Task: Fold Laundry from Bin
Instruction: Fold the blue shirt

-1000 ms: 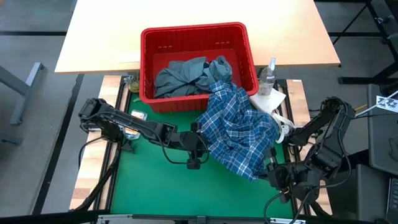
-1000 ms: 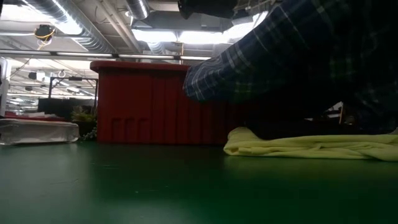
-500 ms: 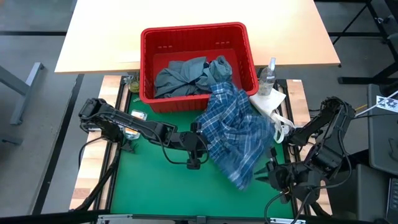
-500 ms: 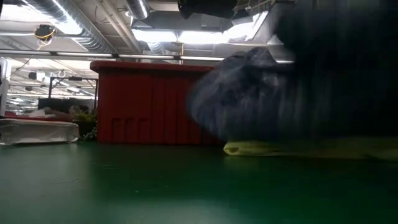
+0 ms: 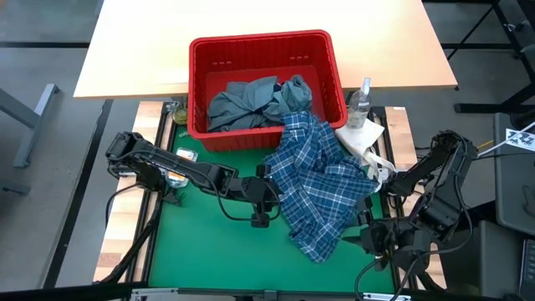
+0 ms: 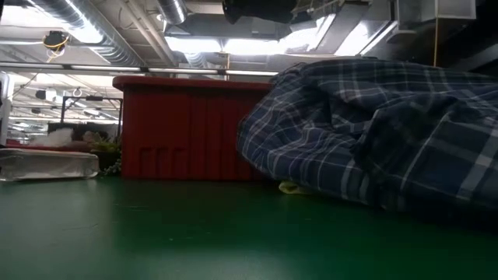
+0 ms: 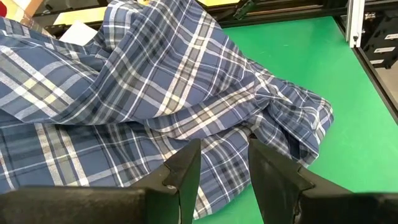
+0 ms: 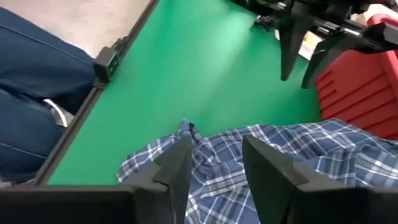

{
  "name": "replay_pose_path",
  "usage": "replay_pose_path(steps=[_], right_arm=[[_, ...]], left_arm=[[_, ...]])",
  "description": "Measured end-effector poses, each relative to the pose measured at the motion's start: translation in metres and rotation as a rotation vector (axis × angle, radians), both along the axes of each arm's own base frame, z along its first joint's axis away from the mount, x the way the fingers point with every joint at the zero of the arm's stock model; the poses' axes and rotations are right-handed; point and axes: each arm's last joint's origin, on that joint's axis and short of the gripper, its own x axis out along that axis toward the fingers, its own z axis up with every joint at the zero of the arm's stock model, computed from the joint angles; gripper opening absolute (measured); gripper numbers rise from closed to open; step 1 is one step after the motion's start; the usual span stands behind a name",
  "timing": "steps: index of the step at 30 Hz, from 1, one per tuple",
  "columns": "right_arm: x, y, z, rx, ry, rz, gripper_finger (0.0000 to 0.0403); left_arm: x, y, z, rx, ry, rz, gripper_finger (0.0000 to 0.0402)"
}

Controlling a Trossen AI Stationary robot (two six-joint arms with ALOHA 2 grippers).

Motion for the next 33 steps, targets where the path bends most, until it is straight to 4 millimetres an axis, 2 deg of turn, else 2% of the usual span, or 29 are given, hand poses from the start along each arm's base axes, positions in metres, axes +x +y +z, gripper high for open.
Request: replay_pose_path(steps=[5, 13, 18, 26, 33], right_arm=[[0.013, -0.006, -0.004, -0.018, 0.001, -0.059, 0.0143], [0.048, -0.026, -0.014, -0.104, 0.036, -0.156, 0.0143], [0.068, -0.045, -0.019, -0.147, 0.075, -0.218, 0.0143], [0.087, -0.086, -0.026, -0.202, 0.173, -0.361, 0.0143], [0.102, -0.114, -0.032, -0.198, 0.268, -0.355, 0.0143]], left_arm=[[0.0, 0.0, 0.0, 0.0, 0.0, 0.0, 0.0128], [0.0, 0.0, 0.0, 0.0, 0.0, 0.0, 0.0128], [0.0, 0.0, 0.0, 0.0, 0.0, 0.0, 0.0128], [0.0, 0.0, 0.0, 0.0, 0.0, 0.0, 0.0128], [0.0, 0.0, 0.0, 0.0, 0.0, -0.001, 0.0128]])
